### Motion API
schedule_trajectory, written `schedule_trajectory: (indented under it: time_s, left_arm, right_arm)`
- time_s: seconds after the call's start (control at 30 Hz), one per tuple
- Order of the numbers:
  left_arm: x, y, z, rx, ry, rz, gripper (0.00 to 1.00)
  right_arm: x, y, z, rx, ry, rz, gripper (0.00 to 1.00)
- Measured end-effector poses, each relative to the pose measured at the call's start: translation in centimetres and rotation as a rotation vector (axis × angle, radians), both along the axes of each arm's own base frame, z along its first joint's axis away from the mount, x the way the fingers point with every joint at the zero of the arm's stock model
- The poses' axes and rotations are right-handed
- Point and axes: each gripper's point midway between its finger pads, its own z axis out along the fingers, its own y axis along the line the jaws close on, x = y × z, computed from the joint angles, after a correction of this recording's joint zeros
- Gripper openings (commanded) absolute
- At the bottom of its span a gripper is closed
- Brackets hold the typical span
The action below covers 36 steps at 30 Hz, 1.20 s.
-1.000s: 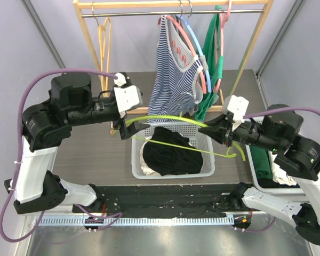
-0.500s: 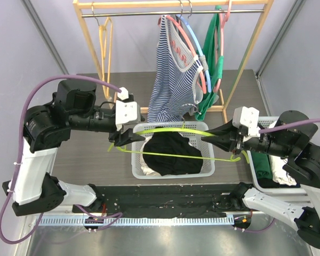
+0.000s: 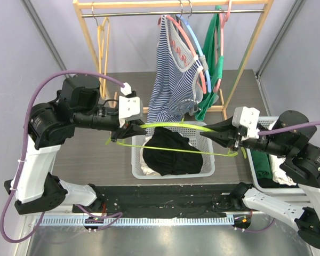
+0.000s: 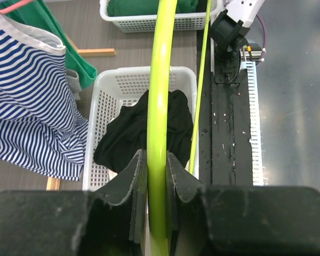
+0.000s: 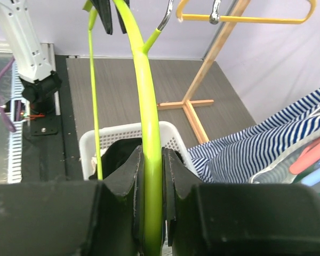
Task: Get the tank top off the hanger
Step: Place the hanger at the clothesline.
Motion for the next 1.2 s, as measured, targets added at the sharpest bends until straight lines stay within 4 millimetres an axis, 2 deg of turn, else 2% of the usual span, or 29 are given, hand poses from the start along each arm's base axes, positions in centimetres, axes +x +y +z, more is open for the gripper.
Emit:
schedule_trajectory:
  time_s: [0.13,0.17,0.23,0.27,0.33,0.4,0.47,0.53,0.6,0.67,0.8,0.93,1.03,1.2]
  left_arm:
    - [0.3,0.2,-0.1,0.004,0.012,0.021,0.08]
    - [0.4,0.2,-0.2,0.006,0.011,0.027,0.01]
    - [0.6,0.3,-0.3,0.010,0.011,0.040,0.00]
    - [0.8,0.3,-0.3,0.012,0.011,0.048,0.00]
    - [1.0,0.5,-0.3,0.015,0.013,0.068,0.00]
    - [1.1,0.5,-0.2,0.009,0.022,0.075,0.00]
    - [1.2,0.7,-0.1,0.001,0.023,0.090,0.00]
    - [1.3,1.4,-0.1,-0.004,0.030,0.113,0.00]
    - [1.0,2.1,0.1,-0.017,0.032,0.124,0.00]
    - [0.2,3.3,0.5,-0.039,0.024,0.133,0.00]
    - [-2.1,5.7,2.3,-0.107,-0.048,0.129,0.00]
    - [-4.1,7.8,3.6,-0.171,-0.113,0.150,0.00]
    - [-3.8,9.1,3.5,-0.184,-0.141,0.234,0.00]
    - [-2.8,12.4,3.2,-0.188,-0.174,0.455,0.00]
  right_arm:
    - [0.8,0.0,-0.3,0.001,-0.043,-0.026,0.01]
    - [1.1,0.1,-0.4,0.003,-0.056,-0.033,0.08]
    - [1.6,0.1,-0.4,0.010,-0.074,-0.051,0.18]
    - [1.8,0.2,-0.4,0.016,-0.081,-0.059,0.28]
    - [2.2,0.3,-0.3,0.027,-0.086,-0.073,0.37]
    - [3.2,0.0,-0.3,0.035,-0.087,-0.122,0.41]
    - [3.9,-0.1,-0.4,0.035,-0.079,-0.156,0.49]
    - [4.2,-0.2,-0.3,0.044,-0.076,-0.177,0.66]
    - [4.5,-0.6,-0.3,0.050,-0.069,-0.202,0.70]
    - [4.4,-1.0,-0.1,0.059,-0.072,-0.219,0.99]
    - [3.8,-2.1,0.7,0.093,-0.070,-0.248,1.00]
    - [2.3,-3.3,2.8,0.189,-0.075,-0.251,1.00]
    - [1.9,-5.0,4.6,0.281,-0.083,-0.311,1.00]
    - [2.6,-9.8,7.8,0.475,-0.111,-0.531,1.00]
